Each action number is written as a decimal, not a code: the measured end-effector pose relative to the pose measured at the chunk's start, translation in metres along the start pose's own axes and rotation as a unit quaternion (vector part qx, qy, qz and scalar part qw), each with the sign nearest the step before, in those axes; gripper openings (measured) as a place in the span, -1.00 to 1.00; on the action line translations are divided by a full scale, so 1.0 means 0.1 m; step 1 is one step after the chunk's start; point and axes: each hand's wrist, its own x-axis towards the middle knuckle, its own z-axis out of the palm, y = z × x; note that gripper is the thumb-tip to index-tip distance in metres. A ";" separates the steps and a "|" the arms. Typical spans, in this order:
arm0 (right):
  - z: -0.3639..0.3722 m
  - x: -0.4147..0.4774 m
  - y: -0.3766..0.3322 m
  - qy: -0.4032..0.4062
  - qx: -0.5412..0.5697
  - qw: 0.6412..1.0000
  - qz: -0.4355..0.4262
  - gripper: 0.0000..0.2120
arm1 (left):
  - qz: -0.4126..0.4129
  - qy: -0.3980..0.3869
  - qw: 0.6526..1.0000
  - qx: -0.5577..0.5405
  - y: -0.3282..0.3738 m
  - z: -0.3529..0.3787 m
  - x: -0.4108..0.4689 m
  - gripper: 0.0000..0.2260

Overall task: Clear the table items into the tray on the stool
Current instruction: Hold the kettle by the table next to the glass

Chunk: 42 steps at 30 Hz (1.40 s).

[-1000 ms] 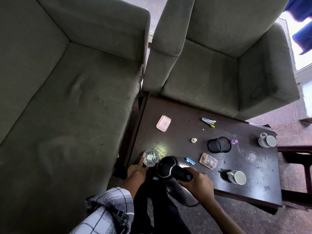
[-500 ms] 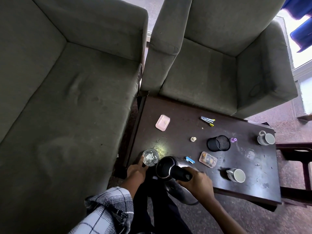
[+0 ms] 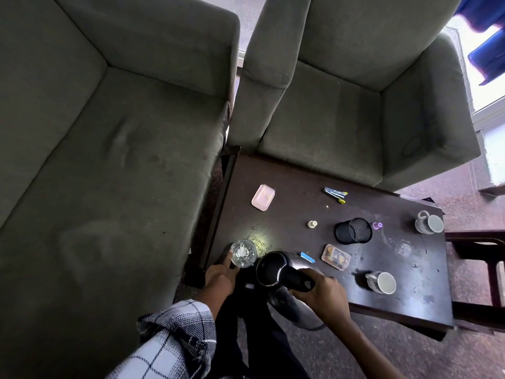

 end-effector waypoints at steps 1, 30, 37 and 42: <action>0.00 0.00 0.00 0.001 -0.002 1.000 0.002 -0.69 | 0.015 0.002 1.000 0.019 0.01 0.01 0.00 -0.46; 0.05 -0.06 0.05 0.024 0.028 0.999 0.005 -0.60 | 0.021 -0.013 0.995 0.092 0.00 0.03 0.05 -0.37; -0.01 -0.14 0.09 0.053 0.063 0.996 0.028 -0.53 | 0.025 0.009 0.996 0.085 0.05 0.04 0.04 -0.44; -0.12 -0.15 0.12 0.072 0.109 0.990 0.054 -0.53 | 0.041 0.044 0.996 -0.059 0.05 0.01 0.12 -0.66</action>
